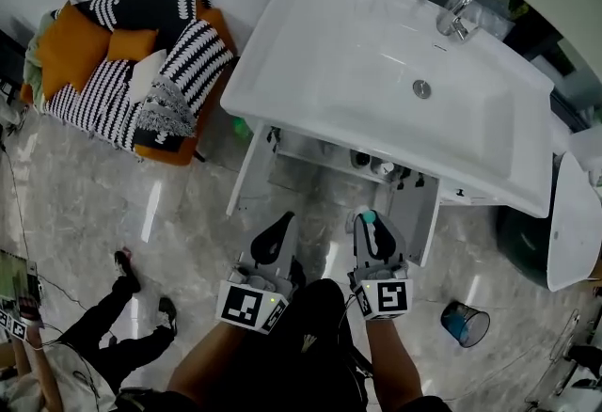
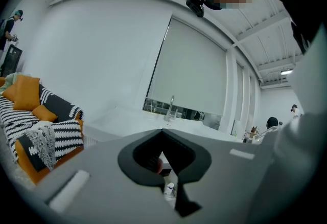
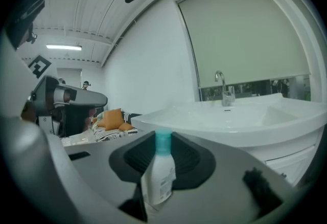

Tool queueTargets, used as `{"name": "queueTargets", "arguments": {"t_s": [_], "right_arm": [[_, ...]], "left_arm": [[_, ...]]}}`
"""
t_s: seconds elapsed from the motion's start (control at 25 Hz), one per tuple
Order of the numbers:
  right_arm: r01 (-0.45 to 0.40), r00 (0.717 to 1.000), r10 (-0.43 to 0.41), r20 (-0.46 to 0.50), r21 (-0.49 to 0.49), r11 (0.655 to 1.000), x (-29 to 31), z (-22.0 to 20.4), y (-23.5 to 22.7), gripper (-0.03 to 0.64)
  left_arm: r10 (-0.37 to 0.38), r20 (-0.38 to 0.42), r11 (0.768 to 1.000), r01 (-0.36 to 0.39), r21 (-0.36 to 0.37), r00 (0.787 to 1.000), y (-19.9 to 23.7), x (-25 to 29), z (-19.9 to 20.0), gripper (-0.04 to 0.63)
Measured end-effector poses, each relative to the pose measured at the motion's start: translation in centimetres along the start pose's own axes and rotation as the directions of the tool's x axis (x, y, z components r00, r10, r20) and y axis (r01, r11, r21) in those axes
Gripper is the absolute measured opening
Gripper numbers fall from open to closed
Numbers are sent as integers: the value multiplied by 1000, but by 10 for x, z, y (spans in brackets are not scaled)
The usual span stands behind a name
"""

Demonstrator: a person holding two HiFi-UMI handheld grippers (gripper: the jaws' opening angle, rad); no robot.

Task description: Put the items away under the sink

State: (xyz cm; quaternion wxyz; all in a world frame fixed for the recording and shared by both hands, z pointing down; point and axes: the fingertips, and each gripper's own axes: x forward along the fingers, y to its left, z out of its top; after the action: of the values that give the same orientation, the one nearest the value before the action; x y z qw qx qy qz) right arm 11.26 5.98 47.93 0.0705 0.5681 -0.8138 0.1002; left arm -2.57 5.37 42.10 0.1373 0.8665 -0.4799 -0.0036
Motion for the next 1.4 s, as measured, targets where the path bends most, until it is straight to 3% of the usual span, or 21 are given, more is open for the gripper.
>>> {"name": "queueTargets", "arguments": {"t_s": [0.48, 1.04, 1.4], "right_arm": [[4, 1000, -3, 28, -14, 1000, 43, -87, -14, 103], [-14, 998, 16, 60, -31, 999, 101, -220, -28, 104], [-16, 995, 21, 100, -49, 999, 127, -280, -41, 104]], "left_arm": [[-12, 19, 1000, 11, 8, 1000, 40, 31, -85, 8], [8, 65, 1000, -7, -13, 998, 105, 58, -197, 9], [1, 85, 999, -4, 39, 996, 122, 67, -244, 9]]}}
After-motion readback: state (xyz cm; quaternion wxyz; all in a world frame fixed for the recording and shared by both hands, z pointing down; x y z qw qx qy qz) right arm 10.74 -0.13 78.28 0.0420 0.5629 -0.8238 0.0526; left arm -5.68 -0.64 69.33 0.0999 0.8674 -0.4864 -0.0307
